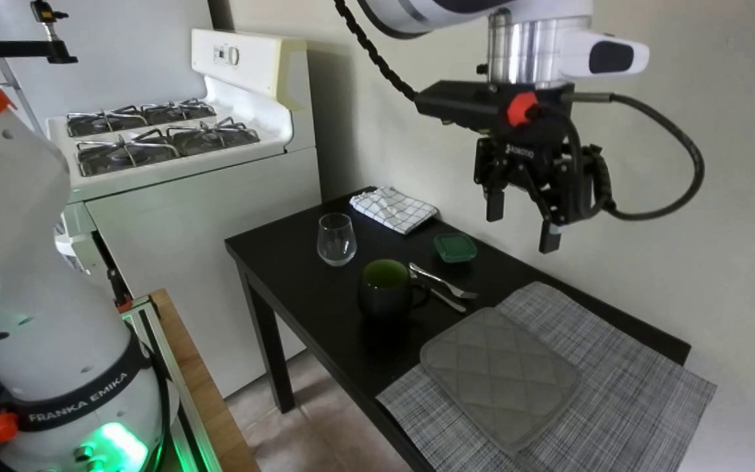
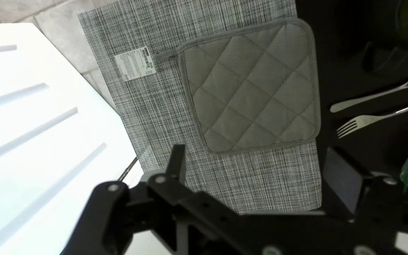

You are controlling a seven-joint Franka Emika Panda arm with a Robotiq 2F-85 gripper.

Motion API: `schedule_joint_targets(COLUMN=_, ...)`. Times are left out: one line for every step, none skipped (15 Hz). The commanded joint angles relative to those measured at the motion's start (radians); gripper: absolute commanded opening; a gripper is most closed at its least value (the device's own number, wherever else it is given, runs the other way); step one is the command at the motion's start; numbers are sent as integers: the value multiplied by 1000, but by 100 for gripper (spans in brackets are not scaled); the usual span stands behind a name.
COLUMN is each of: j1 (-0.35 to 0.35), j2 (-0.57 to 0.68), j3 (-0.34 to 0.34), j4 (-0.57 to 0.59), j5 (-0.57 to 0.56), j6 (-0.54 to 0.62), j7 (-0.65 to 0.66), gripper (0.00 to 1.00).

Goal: Put the grey potholder on the black mug and then put the silver fork on the grey potholder

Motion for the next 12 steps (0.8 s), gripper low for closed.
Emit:
schedule_joint_targets(j1=-14, j2=93, j3=-33, j4=-11, j5=136, j6=101, j7=-63, gripper=100)
schedule_joint_targets(j1=-16, j2=120, j3=-36, j4=-3, j5=187, j6=100, j7=-97, gripper=100)
schedule_joint_targets(j1=-18, j2=74, j3=-19, j4=-6, j5=111, j6=69, j7=-46, gripper=100)
schedule_joint_targets(j1=-20, j2=95, j3=-23, j4=-5, j5=139, j6=77, j7=-64, gripper=100)
schedule_joint_targets(j1=-21, j2=111, j3=-25, j4=-4, j5=153, j6=83, j7=-72, gripper=100)
schedule_joint_targets(j1=-22, j2=118, j3=-25, j4=-3, j5=159, j6=85, j7=-74, gripper=100)
schedule_joint_targets(j1=-22, j2=121, j3=-25, j4=-1, j5=161, j6=85, j7=-74, gripper=100)
schedule_joint_targets(j1=-22, j2=121, j3=-25, j4=1, j5=162, j6=85, j7=-74, gripper=100)
schedule_joint_targets(j1=-22, j2=121, j3=-25, j4=2, j5=162, j6=85, j7=-74, gripper=100)
schedule_joint_targets(j1=-30, j2=165, j3=-35, j4=25, j5=244, j6=81, j7=-156, gripper=100)
schedule_joint_targets(j1=-36, j2=186, j3=-40, j4=33, j5=293, j6=92, j7=-209, gripper=100)
schedule_joint_targets(j1=-47, j2=208, j3=-46, j4=38, j5=353, j6=108, j7=-311, gripper=100)
